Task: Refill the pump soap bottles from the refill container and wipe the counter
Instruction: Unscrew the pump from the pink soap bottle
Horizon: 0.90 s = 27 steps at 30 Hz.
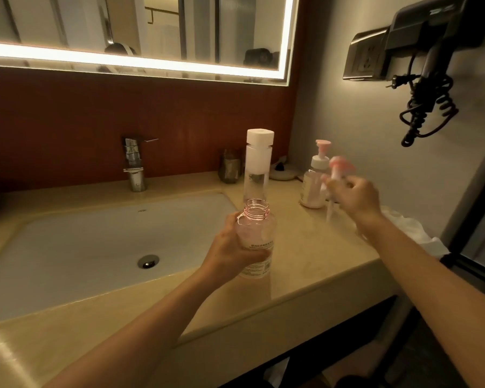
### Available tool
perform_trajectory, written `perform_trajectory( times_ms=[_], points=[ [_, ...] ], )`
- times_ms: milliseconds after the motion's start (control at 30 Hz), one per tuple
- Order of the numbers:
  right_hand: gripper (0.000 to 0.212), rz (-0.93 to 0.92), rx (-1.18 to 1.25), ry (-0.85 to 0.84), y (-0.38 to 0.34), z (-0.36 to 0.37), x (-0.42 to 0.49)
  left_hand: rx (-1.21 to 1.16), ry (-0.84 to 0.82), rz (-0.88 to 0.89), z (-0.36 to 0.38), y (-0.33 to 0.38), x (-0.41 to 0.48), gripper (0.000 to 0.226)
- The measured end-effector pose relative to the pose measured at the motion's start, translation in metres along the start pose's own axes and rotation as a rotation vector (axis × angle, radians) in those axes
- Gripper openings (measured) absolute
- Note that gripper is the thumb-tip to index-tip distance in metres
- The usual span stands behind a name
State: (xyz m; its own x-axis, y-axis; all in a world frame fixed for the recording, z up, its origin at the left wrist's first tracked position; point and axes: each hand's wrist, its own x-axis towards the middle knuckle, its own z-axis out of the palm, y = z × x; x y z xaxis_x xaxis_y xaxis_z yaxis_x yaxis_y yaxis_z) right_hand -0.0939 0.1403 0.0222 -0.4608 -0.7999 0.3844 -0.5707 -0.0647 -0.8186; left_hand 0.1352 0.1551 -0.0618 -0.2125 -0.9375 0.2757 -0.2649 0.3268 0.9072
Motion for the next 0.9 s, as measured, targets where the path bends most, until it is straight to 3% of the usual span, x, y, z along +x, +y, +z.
perform_trajectory(
  times_ms=[100,167,533,767,900],
  points=[
    [0.036,0.053,-0.220,-0.196,0.040,0.011,0.004,-0.011,-0.015,0.008,0.018,0.002,0.015,0.078],
    [0.042,0.091,-0.258,-0.237,0.062,0.018,0.010,-0.021,-0.008,0.010,0.031,0.002,0.028,0.077],
    [0.038,0.160,-0.127,-0.394,0.083,0.077,0.033,-0.004,0.037,-0.018,0.060,-0.003,0.101,0.085],
    [0.036,0.200,-0.106,-0.259,0.076,0.094,0.054,-0.001,0.100,0.009,0.055,-0.010,0.123,0.089],
    [0.042,0.076,-0.097,0.100,0.068,0.081,0.086,0.105,0.455,0.130,0.057,-0.007,0.118,0.075]
  ],
)
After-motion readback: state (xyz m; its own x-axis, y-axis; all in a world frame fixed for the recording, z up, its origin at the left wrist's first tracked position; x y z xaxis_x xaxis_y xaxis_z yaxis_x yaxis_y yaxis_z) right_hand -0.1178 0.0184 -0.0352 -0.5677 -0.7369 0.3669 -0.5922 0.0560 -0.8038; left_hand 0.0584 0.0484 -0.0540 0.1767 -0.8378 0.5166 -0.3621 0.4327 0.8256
